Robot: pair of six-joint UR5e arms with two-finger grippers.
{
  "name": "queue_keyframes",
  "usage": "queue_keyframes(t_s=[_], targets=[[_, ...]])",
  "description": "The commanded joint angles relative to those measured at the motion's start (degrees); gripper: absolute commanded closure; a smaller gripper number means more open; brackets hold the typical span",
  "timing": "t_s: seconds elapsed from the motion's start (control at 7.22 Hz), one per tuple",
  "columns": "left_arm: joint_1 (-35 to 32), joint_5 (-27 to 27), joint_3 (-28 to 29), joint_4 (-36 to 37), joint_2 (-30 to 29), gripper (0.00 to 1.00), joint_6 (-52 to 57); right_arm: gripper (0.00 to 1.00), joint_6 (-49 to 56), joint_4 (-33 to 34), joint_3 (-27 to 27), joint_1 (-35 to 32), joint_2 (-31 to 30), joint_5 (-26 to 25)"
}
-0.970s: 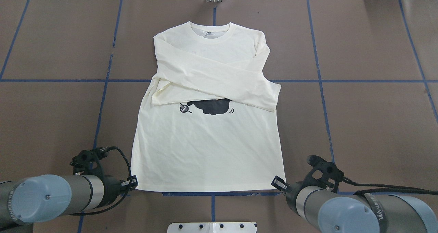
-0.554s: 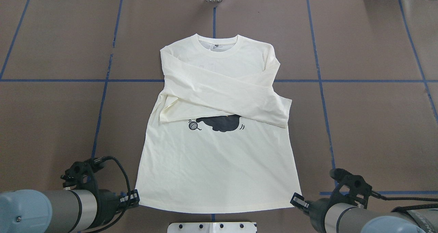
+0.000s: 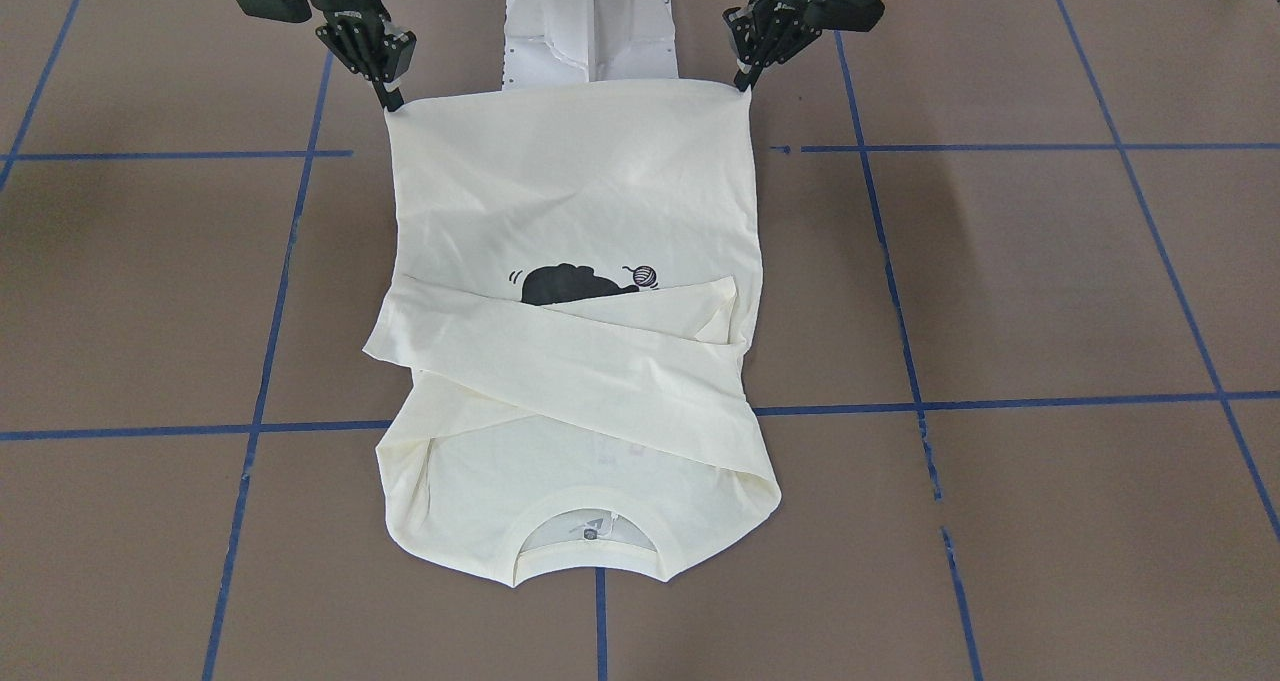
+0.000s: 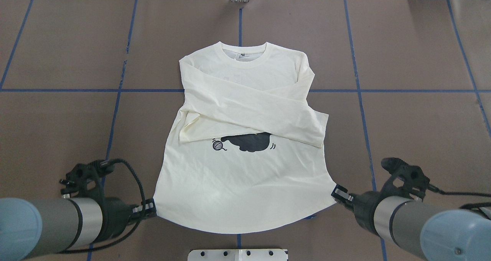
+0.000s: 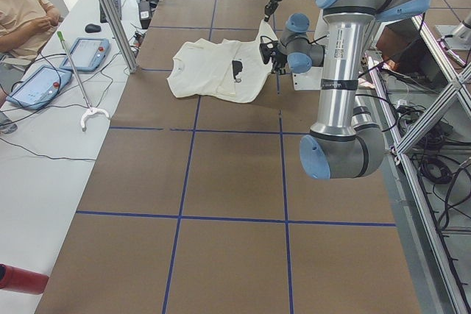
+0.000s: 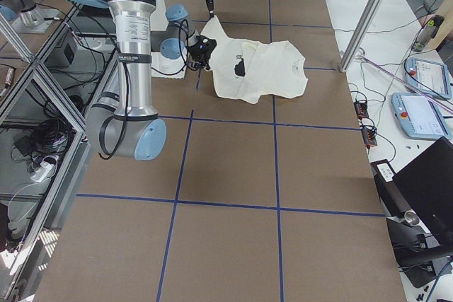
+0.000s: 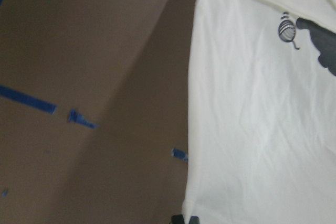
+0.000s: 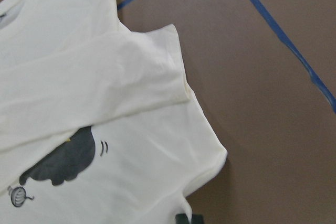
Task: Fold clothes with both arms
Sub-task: 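Lift the hem with both grippers and fold it toward the collar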
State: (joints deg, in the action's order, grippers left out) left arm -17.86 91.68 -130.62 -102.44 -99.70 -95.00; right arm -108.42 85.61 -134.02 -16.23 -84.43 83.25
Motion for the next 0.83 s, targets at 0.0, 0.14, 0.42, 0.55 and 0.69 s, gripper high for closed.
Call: queue_keyframes(t_s=[0.0,0.14,0.42,0.55,0.69], targets=[[-8.65,0.34,12.09,-0.21,-9.6,1.0,7.17,1.0,13.09,-0.18,17.65,-19.45,15.1,16.42],[-11.72,0.43,13.62,-2.31,-10.07,1.0,8.59,1.0,18.2,-0.53,23.49,-22.93,17.78,17.64],[-16.04,0.34,26.57,-9.15,-16.45,1.0,11.13,1.0,24.12,-0.88,36.92,-27.17,25.49,17.82],[-18.5,0.26,30.47,-9.88,-18.66,1.0,13.42,1.0,24.92,-1.06,44.21,-28.49,30.59,17.74],[-20.79,0.26,35.47,-10.76,-21.03,1.0,15.62,1.0,26.58,-4.45,50.29,-30.24,33.69,17.74]])
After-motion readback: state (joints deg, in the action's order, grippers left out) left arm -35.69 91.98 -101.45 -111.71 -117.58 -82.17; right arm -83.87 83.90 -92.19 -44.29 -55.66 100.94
